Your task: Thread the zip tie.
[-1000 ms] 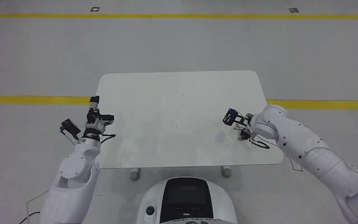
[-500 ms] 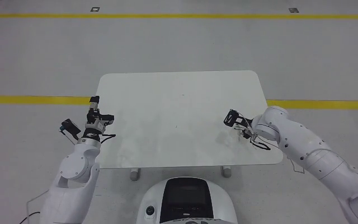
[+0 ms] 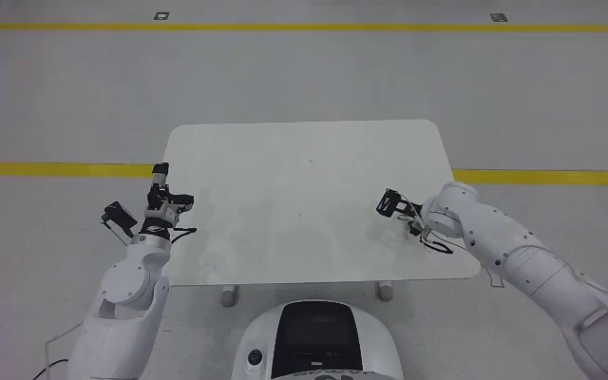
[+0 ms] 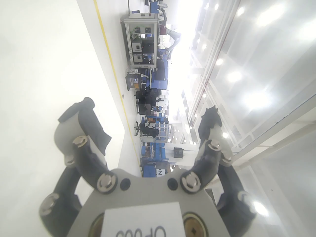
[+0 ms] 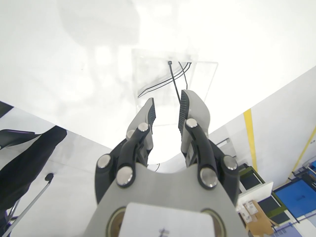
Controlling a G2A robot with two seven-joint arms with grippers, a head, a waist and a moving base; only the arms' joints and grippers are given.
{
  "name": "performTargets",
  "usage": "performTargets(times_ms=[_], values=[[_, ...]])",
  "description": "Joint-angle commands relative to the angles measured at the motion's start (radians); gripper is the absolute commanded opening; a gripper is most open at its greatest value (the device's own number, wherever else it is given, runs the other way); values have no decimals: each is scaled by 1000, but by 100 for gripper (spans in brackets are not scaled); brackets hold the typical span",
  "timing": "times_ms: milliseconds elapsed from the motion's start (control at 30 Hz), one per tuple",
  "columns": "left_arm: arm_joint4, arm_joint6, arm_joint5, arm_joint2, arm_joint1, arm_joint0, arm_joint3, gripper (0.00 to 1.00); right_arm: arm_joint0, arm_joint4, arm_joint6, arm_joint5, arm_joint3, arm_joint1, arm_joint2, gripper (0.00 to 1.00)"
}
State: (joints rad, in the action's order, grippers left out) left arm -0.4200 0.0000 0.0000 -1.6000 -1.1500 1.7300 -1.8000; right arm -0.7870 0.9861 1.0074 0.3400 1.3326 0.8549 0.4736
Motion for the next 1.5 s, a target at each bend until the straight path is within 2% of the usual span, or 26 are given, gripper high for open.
performTargets(times_ms=[0, 200, 467, 667, 767, 900, 1033, 1300, 1467], values=[[0, 0, 0, 0, 0, 0, 0, 100, 11, 1, -14, 0, -20, 6, -18, 22], [0, 0, 0, 0, 0, 0, 0, 100, 41, 16, -34, 0, -62, 24, -57, 20], [0, 0, 0, 0, 0, 0, 0, 100, 64, 25, -40, 0, -110, 48, -97, 22], [0, 0, 0, 0, 0, 0, 0, 100, 79, 18, -56, 0, -136, 60, -120, 17], [0, 0, 0, 0, 0, 0, 0, 100, 86, 13, -63, 0, -151, 65, -126, 11], [0, 0, 0, 0, 0, 0, 0, 100, 94, 19, -64, 0, -164, 73, -135, 10], [0, 0, 0, 0, 0, 0, 0, 100, 100, 28, -63, 0, -175, 81, -140, 11], [0, 0, 0, 0, 0, 0, 0, 100, 101, 47, -70, 0, -180, 92, -141, 27], [0, 0, 0, 0, 0, 0, 0, 100, 104, 39, -56, 0, -187, 96, -147, 25]])
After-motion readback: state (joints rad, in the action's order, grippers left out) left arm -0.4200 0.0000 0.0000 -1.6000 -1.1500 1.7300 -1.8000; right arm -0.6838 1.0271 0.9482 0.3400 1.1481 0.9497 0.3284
